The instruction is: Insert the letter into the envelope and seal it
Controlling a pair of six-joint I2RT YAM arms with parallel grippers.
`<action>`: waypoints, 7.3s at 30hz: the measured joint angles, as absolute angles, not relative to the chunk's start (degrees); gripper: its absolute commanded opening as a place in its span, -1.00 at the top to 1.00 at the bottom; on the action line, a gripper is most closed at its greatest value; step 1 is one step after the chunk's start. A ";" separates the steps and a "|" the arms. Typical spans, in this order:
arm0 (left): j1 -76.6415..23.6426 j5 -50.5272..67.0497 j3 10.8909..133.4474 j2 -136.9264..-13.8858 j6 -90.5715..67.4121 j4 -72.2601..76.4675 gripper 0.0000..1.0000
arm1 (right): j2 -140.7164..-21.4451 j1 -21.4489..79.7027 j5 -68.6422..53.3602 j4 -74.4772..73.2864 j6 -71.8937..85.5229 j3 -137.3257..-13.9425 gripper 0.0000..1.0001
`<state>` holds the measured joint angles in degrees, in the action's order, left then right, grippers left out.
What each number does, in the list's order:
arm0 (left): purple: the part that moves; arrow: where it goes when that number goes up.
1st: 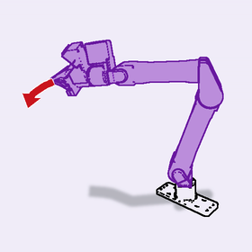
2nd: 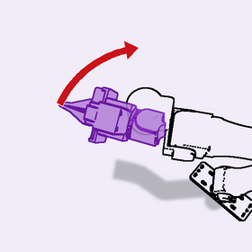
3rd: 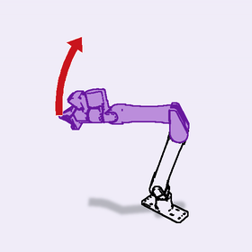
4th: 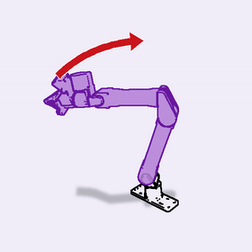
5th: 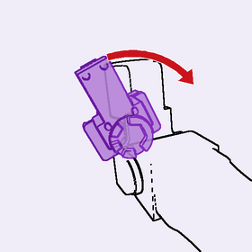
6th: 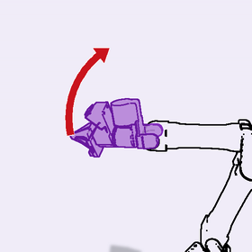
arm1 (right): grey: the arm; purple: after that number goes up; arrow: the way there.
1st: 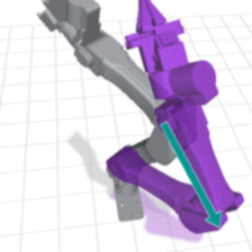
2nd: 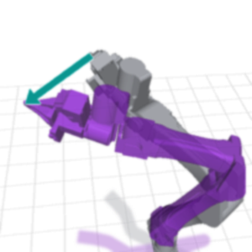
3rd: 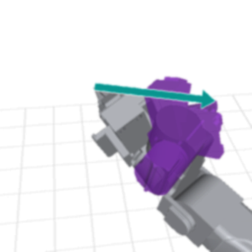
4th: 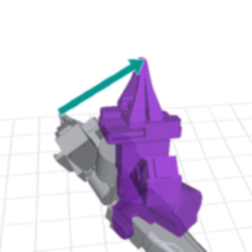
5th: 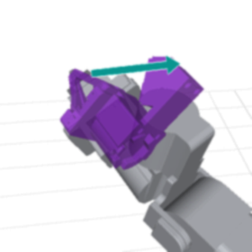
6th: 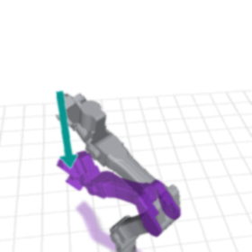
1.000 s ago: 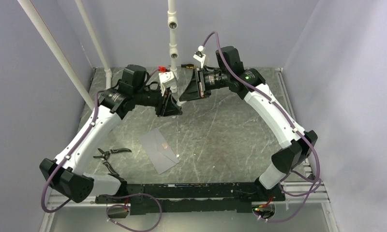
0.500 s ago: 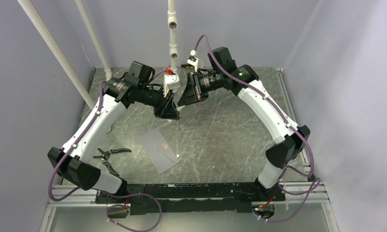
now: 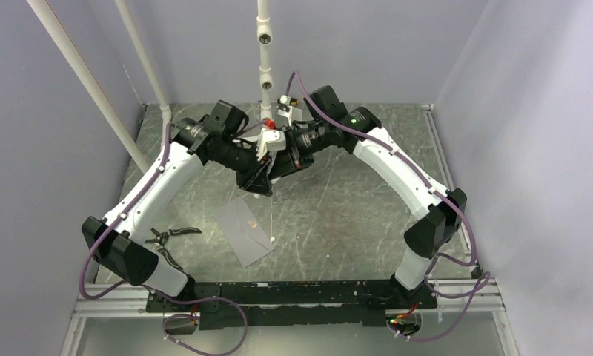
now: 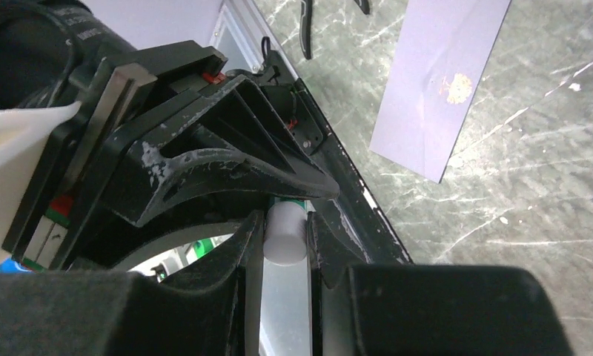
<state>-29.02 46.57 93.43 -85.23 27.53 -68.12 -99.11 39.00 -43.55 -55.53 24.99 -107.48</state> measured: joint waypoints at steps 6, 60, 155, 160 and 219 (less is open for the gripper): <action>-30.00 43.05 86.19 -82.65 27.35 -62.89 0.95 | -98.00 39.31 -43.31 -51.20 27.44 -99.94 1.00; -32.47 40.10 64.29 -68.62 6.81 -21.85 0.95 | -76.88 34.61 -30.89 -28.49 53.04 -74.15 1.00; -29.32 46.48 67.66 -70.13 8.75 -13.63 0.95 | -88.25 31.05 -40.23 -44.56 35.97 -99.77 0.53; -29.32 46.72 67.92 -70.24 8.82 -14.68 0.95 | -88.58 31.35 -40.56 -45.67 35.07 -100.05 0.95; -23.44 51.09 61.34 -74.37 5.54 -11.70 0.95 | -83.33 24.01 -30.57 -28.53 43.92 -86.56 -0.69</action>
